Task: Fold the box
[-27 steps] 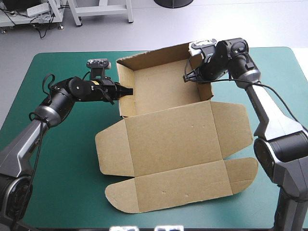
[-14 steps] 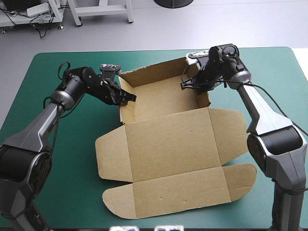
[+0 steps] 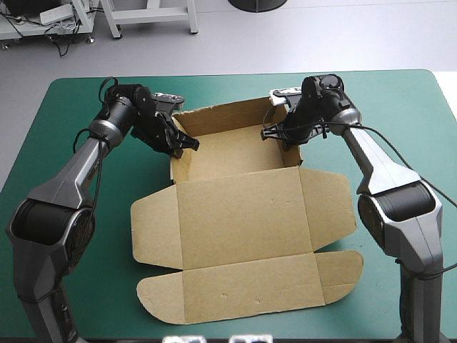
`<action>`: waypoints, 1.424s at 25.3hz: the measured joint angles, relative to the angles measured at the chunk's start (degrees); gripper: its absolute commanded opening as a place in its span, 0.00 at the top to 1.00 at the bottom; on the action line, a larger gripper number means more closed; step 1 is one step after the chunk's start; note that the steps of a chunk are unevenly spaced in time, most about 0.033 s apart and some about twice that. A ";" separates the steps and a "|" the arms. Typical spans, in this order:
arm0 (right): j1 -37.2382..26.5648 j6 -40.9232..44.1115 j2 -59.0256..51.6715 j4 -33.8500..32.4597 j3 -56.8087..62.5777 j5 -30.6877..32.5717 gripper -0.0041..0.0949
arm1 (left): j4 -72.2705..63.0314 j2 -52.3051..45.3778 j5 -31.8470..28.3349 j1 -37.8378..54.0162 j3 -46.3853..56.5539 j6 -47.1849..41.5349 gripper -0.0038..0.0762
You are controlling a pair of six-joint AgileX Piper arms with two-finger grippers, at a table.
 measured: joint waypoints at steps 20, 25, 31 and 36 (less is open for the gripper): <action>0.42 -2.34 0.04 0.94 0.00 0.00 0.34 | -5.33 0.76 0.68 0.17 0.00 3.55 0.45; 0.47 -2.34 0.04 1.21 0.00 -0.18 0.34 | -6.55 0.76 1.02 -0.02 0.00 4.33 0.14; 0.47 -2.03 -0.01 0.21 -0.06 -0.25 0.34 | -6.13 0.76 1.08 -0.07 -0.50 3.92 0.13; 0.47 -2.03 -1.07 -1.10 -0.81 -0.19 0.34 | -5.64 0.63 1.14 -0.07 -2.03 3.52 0.13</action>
